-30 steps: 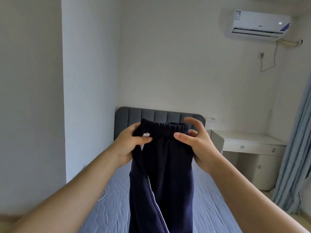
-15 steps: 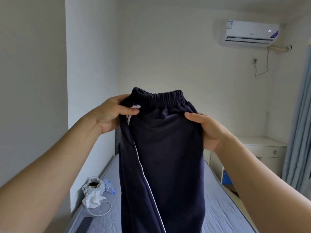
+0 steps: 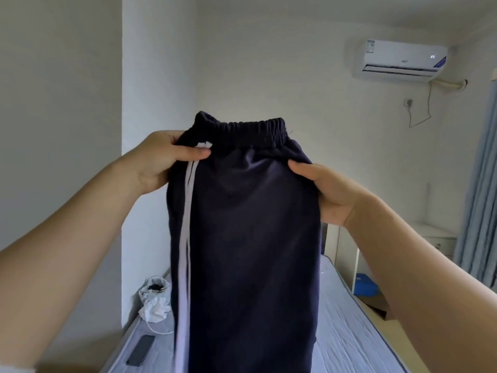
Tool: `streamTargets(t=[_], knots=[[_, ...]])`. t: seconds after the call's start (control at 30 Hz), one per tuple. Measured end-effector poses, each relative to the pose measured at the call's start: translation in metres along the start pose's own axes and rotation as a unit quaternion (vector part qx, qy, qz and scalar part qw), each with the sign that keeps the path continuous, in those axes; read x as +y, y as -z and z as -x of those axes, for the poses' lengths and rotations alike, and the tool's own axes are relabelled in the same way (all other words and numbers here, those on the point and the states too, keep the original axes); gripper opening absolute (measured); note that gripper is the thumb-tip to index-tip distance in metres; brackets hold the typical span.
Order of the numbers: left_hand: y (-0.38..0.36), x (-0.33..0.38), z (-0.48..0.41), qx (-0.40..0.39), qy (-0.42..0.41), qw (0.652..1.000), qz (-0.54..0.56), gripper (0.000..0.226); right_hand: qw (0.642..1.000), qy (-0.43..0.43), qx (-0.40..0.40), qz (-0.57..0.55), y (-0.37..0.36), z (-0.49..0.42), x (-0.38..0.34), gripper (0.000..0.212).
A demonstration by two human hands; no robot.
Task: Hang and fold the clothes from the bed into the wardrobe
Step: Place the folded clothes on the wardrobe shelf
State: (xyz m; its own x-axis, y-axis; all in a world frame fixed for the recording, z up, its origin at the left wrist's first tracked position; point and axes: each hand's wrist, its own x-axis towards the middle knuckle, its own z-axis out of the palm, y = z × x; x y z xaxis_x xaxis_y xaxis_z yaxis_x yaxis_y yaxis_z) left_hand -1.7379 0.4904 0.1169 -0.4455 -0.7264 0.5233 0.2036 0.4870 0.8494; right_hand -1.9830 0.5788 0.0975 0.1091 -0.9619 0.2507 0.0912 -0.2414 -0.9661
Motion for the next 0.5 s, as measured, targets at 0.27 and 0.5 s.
streamTargets(t=[0.27, 0.5], knots=[[-0.009, 0.038, 0.068, -0.045, 0.068, 0.996, 0.026, 0.008, 0.999, -0.02, -0.035, -0.006, -0.03, 0.044, -0.01, 0.026], [0.006, 0.049, 0.115, -0.055, 0.061, 0.997, 0.015, 0.028, 0.993, 0.001, -0.112, -0.024, -0.062, 0.059, 0.007, 0.015]])
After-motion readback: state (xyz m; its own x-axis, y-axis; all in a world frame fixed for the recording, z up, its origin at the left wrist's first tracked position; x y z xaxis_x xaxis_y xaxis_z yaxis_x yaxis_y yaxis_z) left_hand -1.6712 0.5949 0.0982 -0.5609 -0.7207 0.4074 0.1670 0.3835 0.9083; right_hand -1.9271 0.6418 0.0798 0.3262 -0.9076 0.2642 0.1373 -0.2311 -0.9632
